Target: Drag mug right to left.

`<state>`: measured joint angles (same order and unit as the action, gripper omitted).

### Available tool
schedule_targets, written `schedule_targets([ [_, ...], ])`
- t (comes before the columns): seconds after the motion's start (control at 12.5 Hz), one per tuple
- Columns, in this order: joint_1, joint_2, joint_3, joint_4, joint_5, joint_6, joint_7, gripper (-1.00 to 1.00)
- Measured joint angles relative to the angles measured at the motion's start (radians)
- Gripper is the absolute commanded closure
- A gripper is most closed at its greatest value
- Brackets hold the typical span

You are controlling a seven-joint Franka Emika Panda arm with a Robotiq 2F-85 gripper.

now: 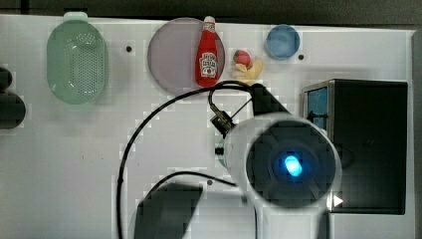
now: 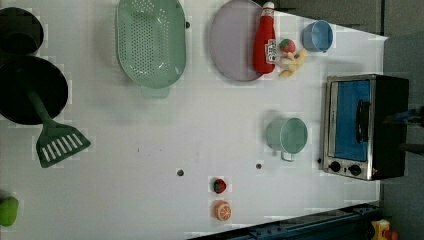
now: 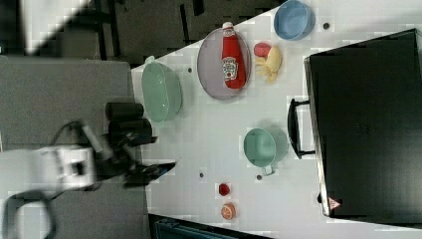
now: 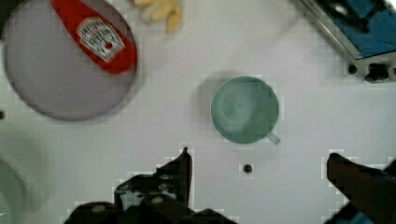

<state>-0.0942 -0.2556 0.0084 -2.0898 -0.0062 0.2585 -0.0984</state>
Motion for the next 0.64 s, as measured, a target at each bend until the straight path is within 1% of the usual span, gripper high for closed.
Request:
schedule_targets([
  [0.24,0.002,0.127,0.015,-0.145,0.000,0.201,-0.102,-1.00],
  [0.4,0.001,0.207,0.022,-0.236,0.007,0.300,-0.208,-1.00],
  [0.48,0.003,0.245,0.017,-0.275,0.008,0.346,-0.276,-1.00],
  [0.64,0.001,0.311,0.008,-0.316,0.008,0.411,-0.427,-1.00],
])
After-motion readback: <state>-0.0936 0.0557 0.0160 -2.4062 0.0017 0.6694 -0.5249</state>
